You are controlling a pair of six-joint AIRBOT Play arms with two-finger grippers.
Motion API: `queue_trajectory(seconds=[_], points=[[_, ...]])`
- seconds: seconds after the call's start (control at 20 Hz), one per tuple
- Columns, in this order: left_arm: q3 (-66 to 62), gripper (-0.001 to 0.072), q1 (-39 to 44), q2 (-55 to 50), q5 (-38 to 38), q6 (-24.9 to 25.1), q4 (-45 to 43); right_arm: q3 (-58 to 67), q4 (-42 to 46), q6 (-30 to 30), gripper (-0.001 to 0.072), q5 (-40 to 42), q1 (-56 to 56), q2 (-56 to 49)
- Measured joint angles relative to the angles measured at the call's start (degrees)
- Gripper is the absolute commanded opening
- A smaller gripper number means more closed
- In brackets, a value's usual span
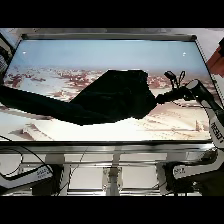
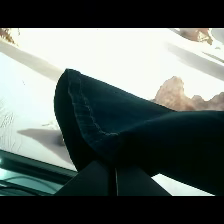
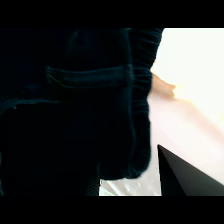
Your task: Fold the clothes and pants, and hang the long-sleeved shirts on hangers.
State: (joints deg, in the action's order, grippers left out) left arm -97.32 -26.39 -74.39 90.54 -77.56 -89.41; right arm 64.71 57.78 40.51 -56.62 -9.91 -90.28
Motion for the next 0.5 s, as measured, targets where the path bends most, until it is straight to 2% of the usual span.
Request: queue_trajectory(seconds=[0.2,0.3,0.4,0.45,0.5], points=[[0.11,0.0020,0.00,0.00,0.17,0.00,-0.28,0.42,-0.11,-3.96,0.0375,-0.66,3.52,-2.40],[0.11,0.0020,0.00,0.00,0.22,-0.02,-0.33,0.50,1.16,-5.31,0.0311,-2.86,4.74,-2.97],[0.11,0.0020,0.00,0.00,0.22,-0.02,-0.48,0.57,3.74,-5.53,0.0304,-5.86,5.29,-3.26],[0.11,0.0020,0.00,0.00,0.22,-0.02,-0.55,0.59,5.46,-5.25,0.0192,-7.21,5.49,-3.30],[0.11,0.0020,0.00,0.00,0.22,-0.02,-0.57,0.63,7.43,-4.50,0.0018,-8.63,5.62,-3.37]])
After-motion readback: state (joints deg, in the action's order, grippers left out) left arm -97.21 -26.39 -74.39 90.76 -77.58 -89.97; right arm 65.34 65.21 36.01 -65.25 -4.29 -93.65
